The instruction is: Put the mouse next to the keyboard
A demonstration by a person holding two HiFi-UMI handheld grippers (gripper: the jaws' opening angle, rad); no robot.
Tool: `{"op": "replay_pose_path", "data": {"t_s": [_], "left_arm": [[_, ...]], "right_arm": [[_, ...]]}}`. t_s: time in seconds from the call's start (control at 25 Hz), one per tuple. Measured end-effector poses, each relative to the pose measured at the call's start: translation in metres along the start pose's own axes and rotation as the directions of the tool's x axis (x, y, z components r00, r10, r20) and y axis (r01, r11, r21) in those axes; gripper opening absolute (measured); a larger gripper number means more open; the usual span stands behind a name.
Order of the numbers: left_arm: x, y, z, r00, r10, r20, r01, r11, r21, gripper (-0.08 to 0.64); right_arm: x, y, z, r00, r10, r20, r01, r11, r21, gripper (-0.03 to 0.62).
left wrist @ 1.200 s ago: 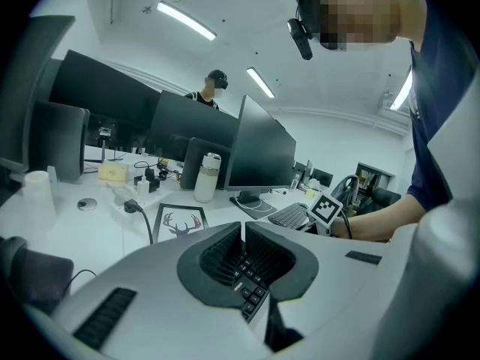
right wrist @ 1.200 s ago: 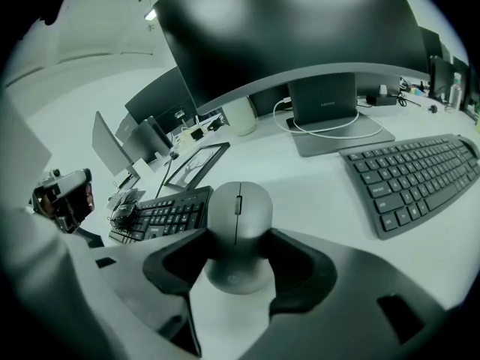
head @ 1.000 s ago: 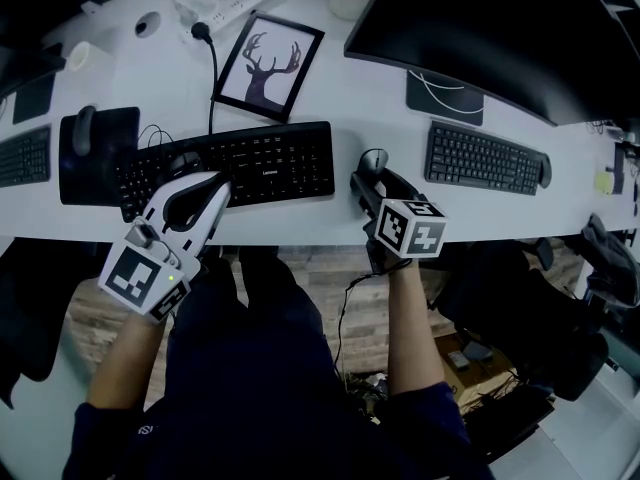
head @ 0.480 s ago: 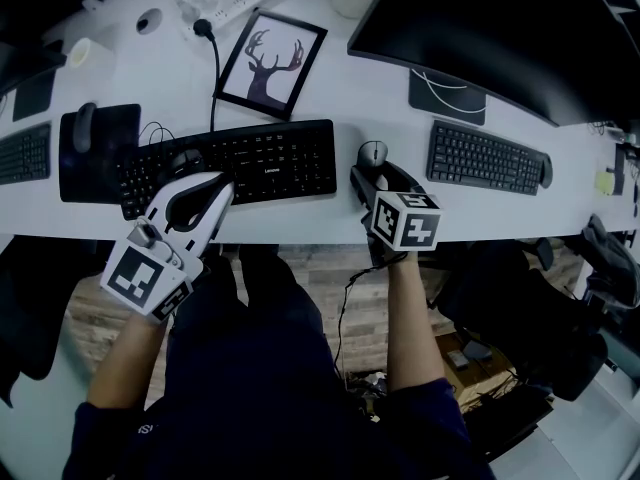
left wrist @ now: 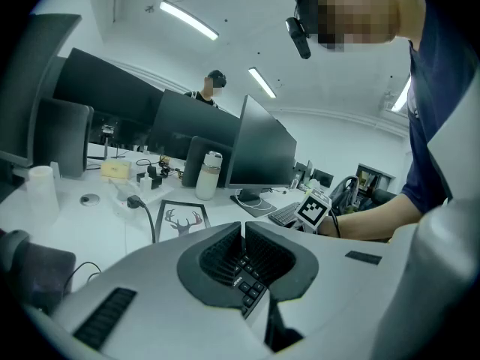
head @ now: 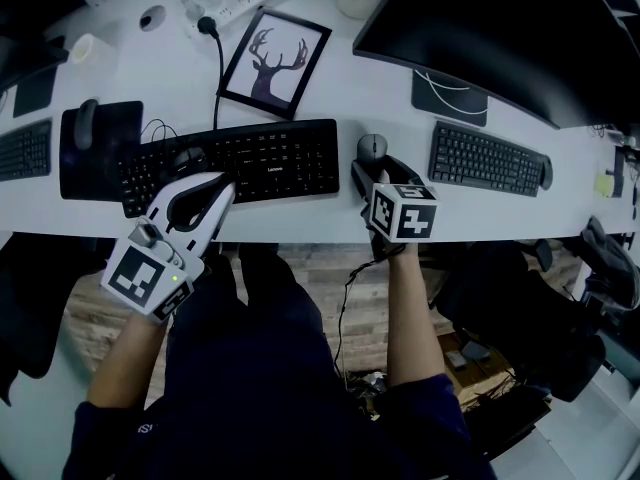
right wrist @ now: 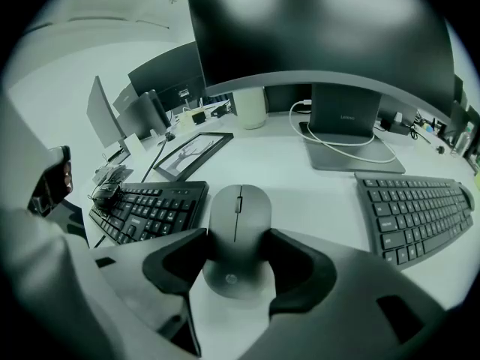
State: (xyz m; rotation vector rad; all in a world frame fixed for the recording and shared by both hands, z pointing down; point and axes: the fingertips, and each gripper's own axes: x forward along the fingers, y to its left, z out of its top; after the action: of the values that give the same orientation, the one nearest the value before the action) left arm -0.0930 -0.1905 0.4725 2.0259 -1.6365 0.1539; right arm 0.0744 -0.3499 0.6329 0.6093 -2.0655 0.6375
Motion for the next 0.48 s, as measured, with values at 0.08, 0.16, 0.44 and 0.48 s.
{"op": "replay_pose_path", "data": {"t_s": [0.08,0.16,0.44,0.48], "left_arm": [[-0.0013,0.0004,-0.0011,1.0,0.001,-0.001,-0.001,1.0,0.0,0.043],[-0.0027,0.0011,-0.0013,1.0,0.003,0.002,-0.003,1.0,-0.001,0.043],[-0.0063,0.0032,-0.0019,1.0,0.007,0.002,-0.007,1.0,-0.005,0.043],[-0.0069,0.0036,-0.0027,1.0,0.008,0.001,-0.008,1.0,-0.006,0.043]], "right_arm": [[0.0013,-0.0003,0.0002,1.0,-0.003,-0.002,0.003,1.0,0.0,0.264],[0.0021,-0.0005,0.0008,1.0,-0.006,-0.001,0.006,1.0,-0.002,0.264],[0.0069,-0.0004,0.0018,1.0,-0.017,-0.005,0.017,1.0,-0.011,0.262],[0.0076,-0.0005,0.0018,1.0,-0.019,-0.006,0.019,1.0,-0.013,0.264]]}}
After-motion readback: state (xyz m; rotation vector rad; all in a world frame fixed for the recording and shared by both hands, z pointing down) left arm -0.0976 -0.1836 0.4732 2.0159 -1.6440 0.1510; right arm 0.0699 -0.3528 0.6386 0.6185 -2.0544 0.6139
